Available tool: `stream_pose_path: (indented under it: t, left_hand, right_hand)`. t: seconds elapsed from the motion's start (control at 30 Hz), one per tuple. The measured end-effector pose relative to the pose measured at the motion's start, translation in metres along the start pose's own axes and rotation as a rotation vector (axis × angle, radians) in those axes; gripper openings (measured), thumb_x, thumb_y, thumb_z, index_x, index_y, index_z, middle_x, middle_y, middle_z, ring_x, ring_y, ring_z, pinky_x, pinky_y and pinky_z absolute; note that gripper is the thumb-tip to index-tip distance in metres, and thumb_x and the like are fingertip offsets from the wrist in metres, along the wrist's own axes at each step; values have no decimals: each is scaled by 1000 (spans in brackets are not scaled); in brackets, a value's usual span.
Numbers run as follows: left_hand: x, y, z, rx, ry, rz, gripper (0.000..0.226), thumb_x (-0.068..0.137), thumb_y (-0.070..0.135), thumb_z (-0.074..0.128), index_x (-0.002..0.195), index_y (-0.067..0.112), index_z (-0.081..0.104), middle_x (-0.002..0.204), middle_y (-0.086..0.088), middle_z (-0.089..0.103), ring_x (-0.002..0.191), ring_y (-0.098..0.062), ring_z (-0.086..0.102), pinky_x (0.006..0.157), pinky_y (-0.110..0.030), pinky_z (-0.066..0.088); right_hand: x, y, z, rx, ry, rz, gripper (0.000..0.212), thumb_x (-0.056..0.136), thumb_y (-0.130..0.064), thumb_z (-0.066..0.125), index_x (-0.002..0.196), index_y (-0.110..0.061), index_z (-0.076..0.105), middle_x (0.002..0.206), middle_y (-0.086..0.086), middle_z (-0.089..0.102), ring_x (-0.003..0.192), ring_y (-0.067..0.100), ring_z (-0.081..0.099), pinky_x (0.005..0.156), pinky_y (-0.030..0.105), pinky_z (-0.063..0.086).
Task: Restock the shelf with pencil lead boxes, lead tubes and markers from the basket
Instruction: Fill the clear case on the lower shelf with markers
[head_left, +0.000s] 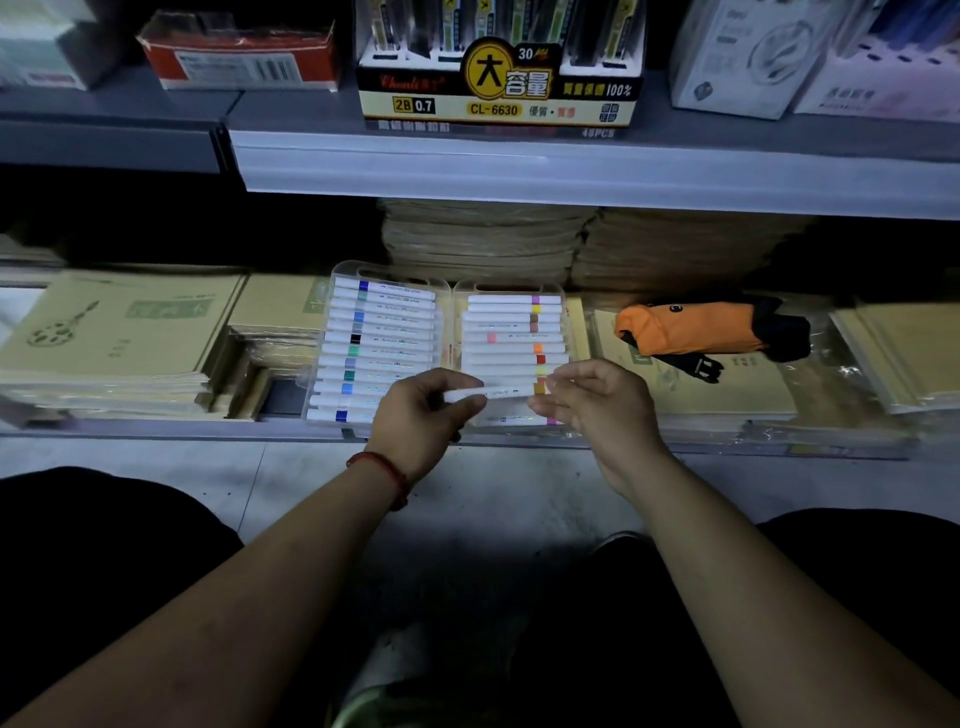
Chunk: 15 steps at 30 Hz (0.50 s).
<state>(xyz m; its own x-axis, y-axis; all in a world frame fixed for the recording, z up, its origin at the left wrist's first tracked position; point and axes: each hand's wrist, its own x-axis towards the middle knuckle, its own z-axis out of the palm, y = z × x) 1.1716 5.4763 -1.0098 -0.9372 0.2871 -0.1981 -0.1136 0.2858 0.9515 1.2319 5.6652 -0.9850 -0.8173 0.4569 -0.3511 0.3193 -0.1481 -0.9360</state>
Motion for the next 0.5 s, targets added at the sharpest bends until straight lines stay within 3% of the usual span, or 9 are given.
stream_pose_path:
  t: [0.07, 0.13, 0.23, 0.33, 0.4, 0.5]
  left_hand:
    - [9, -6, 3, 77, 13, 31, 10, 89, 15, 75, 98, 19, 77, 79, 0, 73, 62, -10, 63, 64, -27, 55]
    - [16, -12, 6, 188, -5, 62, 9, 91, 16, 73, 99, 20, 76, 73, 8, 69, 62, -5, 61, 65, -17, 50]
    - [25, -18, 12, 315, -55, 106, 12, 94, 15, 69, 103, 19, 76, 86, 8, 72, 79, -4, 65, 68, -4, 44]
    - [31, -24, 17, 353, -82, 103, 14, 94, 14, 67, 105, 16, 77, 84, 3, 74, 81, -7, 68, 70, -7, 47]
    - [36, -26, 19, 361, -74, 87, 15, 95, 14, 67, 106, 16, 76, 81, 1, 74, 79, -7, 69, 70, -8, 48]
    - [39, -26, 20, 341, -83, 66, 15, 95, 13, 66, 105, 18, 76, 78, 3, 73, 72, -3, 67, 66, -5, 45]
  right_hand:
    - [8, 6, -7, -8, 44, 27, 10, 94, 1, 64, 103, -3, 64, 91, 12, 75, 77, 25, 77, 78, 32, 60]
    - [16, 16, -13, -94, 100, 38, 12, 94, 2, 62, 97, -8, 66, 82, 10, 74, 70, 23, 75, 76, 34, 60]
    - [27, 32, -19, -238, 170, 50, 19, 92, -3, 63, 83, -18, 69, 81, 10, 74, 67, 18, 69, 70, 34, 57]
    - [35, 38, -25, -424, 249, 18, 5, 89, -16, 69, 86, -19, 72, 90, 1, 75, 83, 16, 67, 73, 29, 53]
    - [39, 40, -27, -487, 261, 52, 7, 90, -23, 70, 90, -16, 72, 90, -1, 72, 83, 16, 65, 64, 24, 46]
    - [40, 47, -24, -373, 172, 178, 12, 92, -26, 67, 100, -17, 69, 97, 0, 70, 87, 22, 68, 66, 32, 55]
